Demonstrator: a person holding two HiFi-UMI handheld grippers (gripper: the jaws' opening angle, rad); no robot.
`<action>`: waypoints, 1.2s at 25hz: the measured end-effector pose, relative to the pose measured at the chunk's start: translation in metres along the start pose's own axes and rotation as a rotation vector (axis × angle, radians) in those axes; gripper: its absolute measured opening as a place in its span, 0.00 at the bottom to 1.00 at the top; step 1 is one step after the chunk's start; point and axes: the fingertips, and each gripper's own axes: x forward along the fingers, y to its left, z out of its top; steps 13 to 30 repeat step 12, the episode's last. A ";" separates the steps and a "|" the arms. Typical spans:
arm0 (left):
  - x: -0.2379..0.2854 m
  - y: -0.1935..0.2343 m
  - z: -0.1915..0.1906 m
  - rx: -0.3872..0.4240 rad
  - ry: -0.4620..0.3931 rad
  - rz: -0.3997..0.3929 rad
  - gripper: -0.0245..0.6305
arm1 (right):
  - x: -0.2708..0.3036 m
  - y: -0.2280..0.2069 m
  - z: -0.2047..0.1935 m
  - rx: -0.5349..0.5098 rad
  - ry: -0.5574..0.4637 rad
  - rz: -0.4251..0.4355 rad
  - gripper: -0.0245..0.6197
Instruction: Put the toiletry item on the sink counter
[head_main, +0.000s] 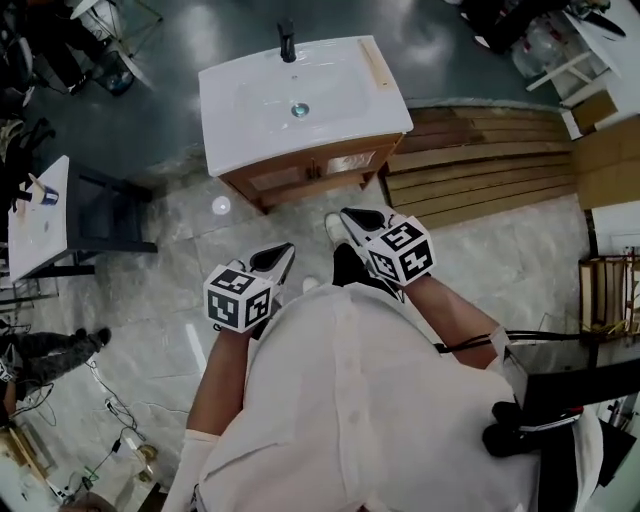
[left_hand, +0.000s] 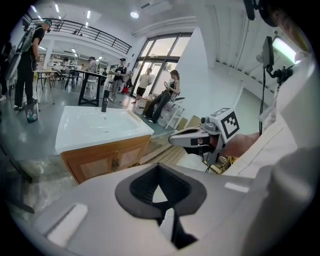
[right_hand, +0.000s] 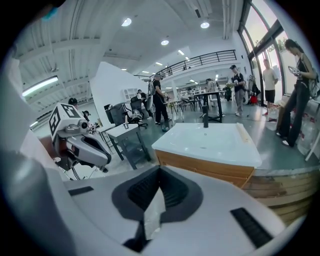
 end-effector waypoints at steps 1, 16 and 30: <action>0.000 0.000 0.000 -0.001 0.000 0.002 0.05 | 0.001 0.001 0.001 0.000 -0.001 0.004 0.05; 0.007 -0.006 0.003 0.010 0.011 -0.001 0.05 | -0.005 -0.001 0.000 0.002 -0.008 0.012 0.05; 0.007 -0.006 0.003 0.010 0.011 -0.001 0.05 | -0.005 -0.001 0.000 0.002 -0.008 0.012 0.05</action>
